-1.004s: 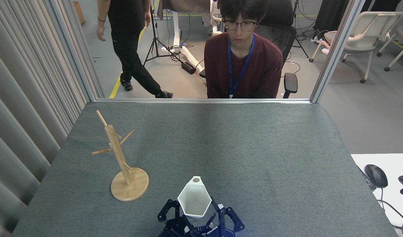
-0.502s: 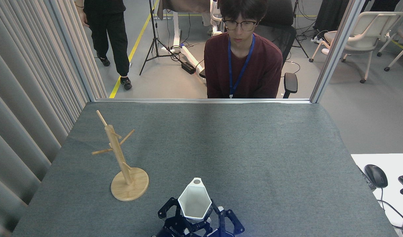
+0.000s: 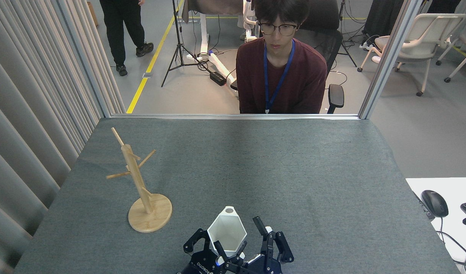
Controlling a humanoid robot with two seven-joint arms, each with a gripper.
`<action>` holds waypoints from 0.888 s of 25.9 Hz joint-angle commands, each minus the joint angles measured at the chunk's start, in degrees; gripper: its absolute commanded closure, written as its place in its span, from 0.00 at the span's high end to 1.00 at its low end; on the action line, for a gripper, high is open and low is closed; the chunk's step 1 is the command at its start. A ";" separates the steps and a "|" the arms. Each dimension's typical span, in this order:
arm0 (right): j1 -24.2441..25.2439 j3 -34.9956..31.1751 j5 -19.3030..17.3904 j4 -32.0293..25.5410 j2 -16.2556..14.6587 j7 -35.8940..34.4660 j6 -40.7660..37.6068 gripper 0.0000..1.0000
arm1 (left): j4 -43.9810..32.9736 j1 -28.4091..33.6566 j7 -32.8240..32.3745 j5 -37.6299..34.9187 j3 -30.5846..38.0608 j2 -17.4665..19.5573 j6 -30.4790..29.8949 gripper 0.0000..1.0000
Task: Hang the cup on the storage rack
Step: 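Grasp the cup with the left gripper and release the right gripper, then carry the cup with the left gripper toward the wooden stand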
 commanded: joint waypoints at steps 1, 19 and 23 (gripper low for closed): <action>-1.14 -3.58 -11.55 -3.59 0.74 -0.39 -1.18 0.99 | -0.06 -0.01 0.07 -0.09 0.07 0.08 0.13 0.33; 6.15 -27.14 -10.23 5.20 -8.23 11.30 12.27 0.99 | -9.20 5.44 -0.20 0.62 29.42 1.23 1.09 0.33; 5.98 -27.05 -10.14 5.73 -8.31 11.48 12.27 0.99 | -11.48 5.44 -0.20 0.97 40.41 1.23 0.83 0.33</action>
